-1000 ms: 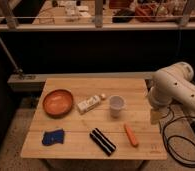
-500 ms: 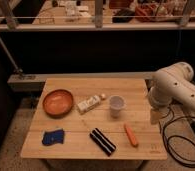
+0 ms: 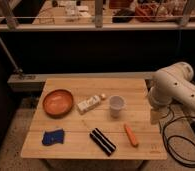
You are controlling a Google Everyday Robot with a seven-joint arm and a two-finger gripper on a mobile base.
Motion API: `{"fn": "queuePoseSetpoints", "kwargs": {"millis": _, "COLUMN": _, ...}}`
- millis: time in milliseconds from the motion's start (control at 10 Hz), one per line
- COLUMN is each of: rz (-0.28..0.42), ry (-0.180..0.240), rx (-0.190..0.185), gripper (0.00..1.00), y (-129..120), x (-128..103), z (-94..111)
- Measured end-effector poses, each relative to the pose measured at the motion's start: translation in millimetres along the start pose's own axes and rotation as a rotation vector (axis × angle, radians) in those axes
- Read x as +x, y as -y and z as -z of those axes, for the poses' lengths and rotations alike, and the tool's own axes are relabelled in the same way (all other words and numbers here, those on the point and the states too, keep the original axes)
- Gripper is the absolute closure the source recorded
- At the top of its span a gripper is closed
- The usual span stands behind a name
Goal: Pick up the ceramic cup
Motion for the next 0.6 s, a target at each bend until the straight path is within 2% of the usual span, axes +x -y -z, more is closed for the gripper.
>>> {"fn": "queuePoseSetpoints", "kwargs": {"millis": 500, "rz": 0.002, "ry": -0.002, "rx": 0.001, "gripper": 0.2, "y": -0.1, "x": -0.1, "z": 0.4}}
{"fn": "queuePoseSetpoints", "kwargs": {"millis": 600, "rz": 0.039, "ry": -0.014, "rx": 0.008, "gripper": 0.2, "y": 1.8, "x": -5.6, "z": 1.6}}
